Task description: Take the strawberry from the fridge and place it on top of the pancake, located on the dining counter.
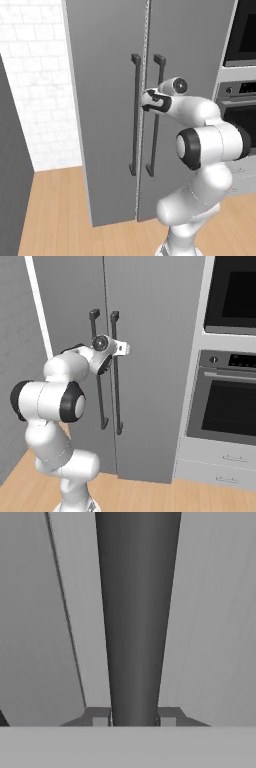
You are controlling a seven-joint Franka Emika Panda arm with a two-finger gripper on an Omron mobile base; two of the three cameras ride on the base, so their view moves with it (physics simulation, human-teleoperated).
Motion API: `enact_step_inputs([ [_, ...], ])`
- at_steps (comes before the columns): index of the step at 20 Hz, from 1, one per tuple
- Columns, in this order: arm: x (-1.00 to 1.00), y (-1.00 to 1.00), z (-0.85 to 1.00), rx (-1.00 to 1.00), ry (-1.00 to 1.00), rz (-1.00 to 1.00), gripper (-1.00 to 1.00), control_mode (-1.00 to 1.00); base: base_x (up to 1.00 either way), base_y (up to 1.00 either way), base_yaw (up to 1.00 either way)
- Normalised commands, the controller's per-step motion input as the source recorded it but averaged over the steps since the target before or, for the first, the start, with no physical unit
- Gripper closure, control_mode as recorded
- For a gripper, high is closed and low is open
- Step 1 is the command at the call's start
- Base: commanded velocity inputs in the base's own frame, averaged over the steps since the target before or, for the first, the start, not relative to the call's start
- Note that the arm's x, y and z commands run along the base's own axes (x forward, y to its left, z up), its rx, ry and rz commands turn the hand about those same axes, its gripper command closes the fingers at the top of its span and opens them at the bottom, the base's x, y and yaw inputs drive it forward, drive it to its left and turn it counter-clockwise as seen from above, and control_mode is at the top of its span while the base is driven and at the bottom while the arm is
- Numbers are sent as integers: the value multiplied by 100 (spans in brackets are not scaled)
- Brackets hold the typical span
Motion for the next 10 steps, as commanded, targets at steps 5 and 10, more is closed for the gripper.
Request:
enact_step_inputs([
  [5, -100, -39, 0, 10, -4, 0, 100, -100, 0, 0, 0],
  [10, -100, -42, 0, 9, 0, 7, 100, -100, 0, 0, 0],
])
